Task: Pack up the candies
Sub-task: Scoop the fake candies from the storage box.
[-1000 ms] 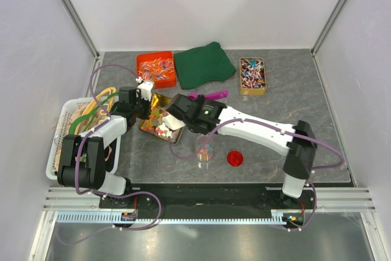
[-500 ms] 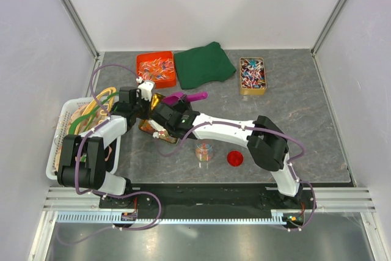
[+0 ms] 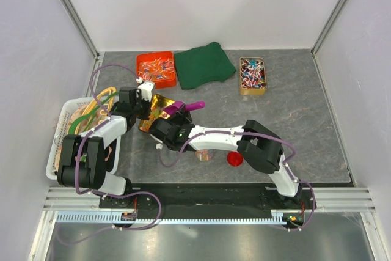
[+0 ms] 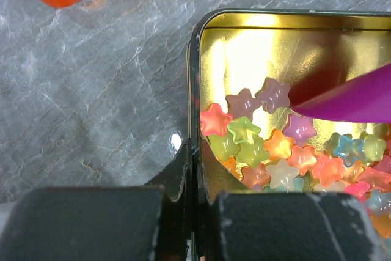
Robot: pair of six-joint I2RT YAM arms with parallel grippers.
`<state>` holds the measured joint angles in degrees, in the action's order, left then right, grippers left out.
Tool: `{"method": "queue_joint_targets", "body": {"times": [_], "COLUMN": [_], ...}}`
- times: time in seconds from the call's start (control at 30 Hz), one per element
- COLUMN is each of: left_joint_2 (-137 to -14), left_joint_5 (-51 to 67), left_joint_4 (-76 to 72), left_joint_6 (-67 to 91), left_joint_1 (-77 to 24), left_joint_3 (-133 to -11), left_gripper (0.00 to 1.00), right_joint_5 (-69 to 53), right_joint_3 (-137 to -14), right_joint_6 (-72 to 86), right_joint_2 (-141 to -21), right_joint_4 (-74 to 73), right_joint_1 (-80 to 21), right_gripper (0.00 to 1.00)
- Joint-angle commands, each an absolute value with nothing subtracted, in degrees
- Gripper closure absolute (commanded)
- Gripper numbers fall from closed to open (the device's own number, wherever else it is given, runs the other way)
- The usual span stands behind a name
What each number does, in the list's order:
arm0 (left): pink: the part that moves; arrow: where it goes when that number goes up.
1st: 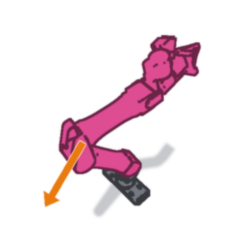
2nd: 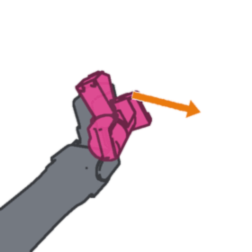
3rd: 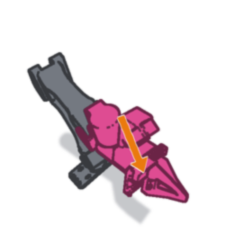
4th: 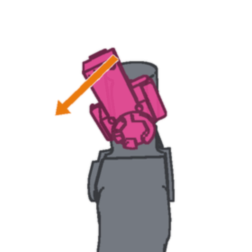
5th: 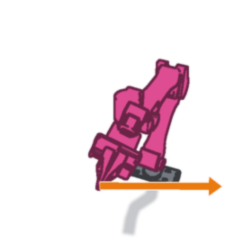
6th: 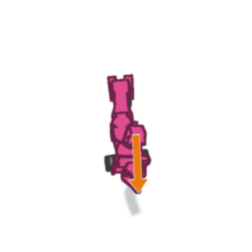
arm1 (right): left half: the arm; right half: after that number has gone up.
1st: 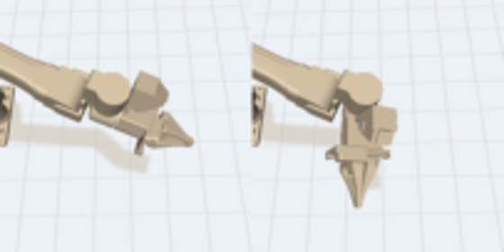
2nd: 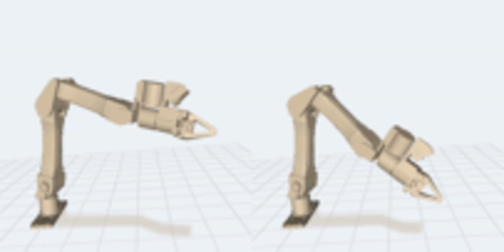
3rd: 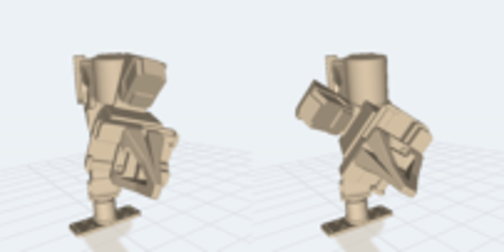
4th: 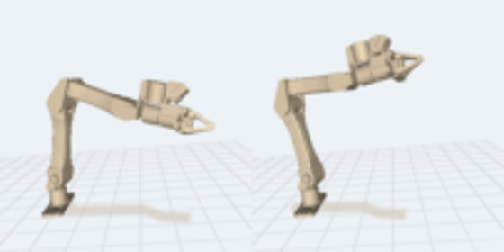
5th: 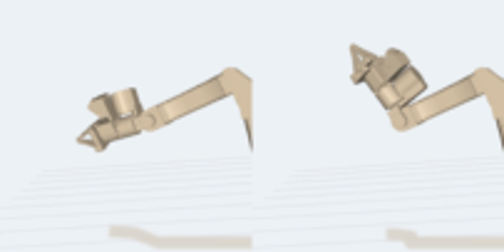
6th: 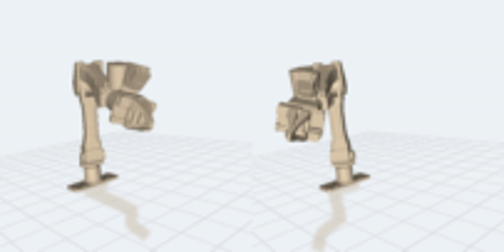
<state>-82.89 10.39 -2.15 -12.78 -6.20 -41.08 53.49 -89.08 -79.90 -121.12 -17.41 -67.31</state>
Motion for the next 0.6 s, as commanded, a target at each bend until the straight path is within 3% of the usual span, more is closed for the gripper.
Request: {"method": "queue_joint_targets", "body": {"times": [0.0, 0.27, 0.57], "left_joint_2": [-81.91, -82.53, -81.92], "left_joint_5": [11.95, 11.78, 11.34], "left_joint_4": [-5.71, -5.89, -5.89], "left_joint_6": [-12.83, -12.75, -12.83], "left_joint_1": [-6.24, -6.24, -6.24], "left_joint_3": [-43.68, -43.68, -43.59], "left_gripper": [0.98, 0.98, 0.98], "right_joint_5": [54.23, 43.51, 37.36], "right_joint_3": [-87.28, -93.25, -100.01], "right_joint_6": [-79.55, -70.31, -70.31], "right_joint_2": [-120.76, -117.16, -121.02], "right_joint_4": [-18.97, -42.78, -54.04], "right_joint_1": [-67.5, -68.9, -69.43], "right_gripper": [1.0, 1.0, 1.0]}}
